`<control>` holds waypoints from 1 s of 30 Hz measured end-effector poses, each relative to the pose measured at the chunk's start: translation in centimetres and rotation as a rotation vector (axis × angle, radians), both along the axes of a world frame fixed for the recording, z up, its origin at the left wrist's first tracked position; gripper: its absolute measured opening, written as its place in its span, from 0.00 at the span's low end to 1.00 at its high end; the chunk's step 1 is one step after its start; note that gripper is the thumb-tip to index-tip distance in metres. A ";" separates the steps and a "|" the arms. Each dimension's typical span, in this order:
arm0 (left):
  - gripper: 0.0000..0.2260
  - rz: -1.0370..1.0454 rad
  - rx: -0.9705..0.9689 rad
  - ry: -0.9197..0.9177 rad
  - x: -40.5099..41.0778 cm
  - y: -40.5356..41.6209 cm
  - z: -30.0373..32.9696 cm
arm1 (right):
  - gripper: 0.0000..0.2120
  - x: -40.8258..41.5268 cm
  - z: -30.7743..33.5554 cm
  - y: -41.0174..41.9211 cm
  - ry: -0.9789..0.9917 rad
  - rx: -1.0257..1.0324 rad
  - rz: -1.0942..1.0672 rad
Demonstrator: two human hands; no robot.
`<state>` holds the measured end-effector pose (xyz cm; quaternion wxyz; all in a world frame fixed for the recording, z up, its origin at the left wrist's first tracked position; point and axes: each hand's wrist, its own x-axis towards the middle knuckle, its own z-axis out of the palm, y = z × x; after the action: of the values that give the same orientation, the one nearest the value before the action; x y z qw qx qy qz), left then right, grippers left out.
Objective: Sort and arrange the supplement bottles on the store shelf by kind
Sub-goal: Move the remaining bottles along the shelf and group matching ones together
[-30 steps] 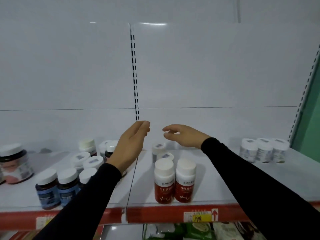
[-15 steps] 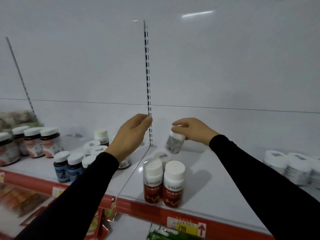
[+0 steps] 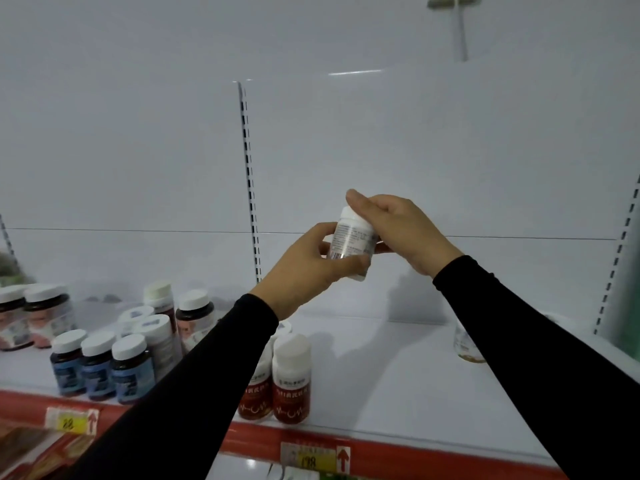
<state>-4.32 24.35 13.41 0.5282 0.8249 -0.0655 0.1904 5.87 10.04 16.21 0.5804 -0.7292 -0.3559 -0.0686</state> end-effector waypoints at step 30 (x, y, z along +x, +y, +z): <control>0.22 -0.256 -0.121 0.053 2.6 -9.7 -3.8 | 0.14 -2.7 -4.3 -13.1 0.017 0.012 -0.149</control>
<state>-1.71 14.64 9.59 0.5987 0.7810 -0.1449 0.1033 3.18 -3.08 11.96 0.5811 -0.7505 -0.2956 -0.1077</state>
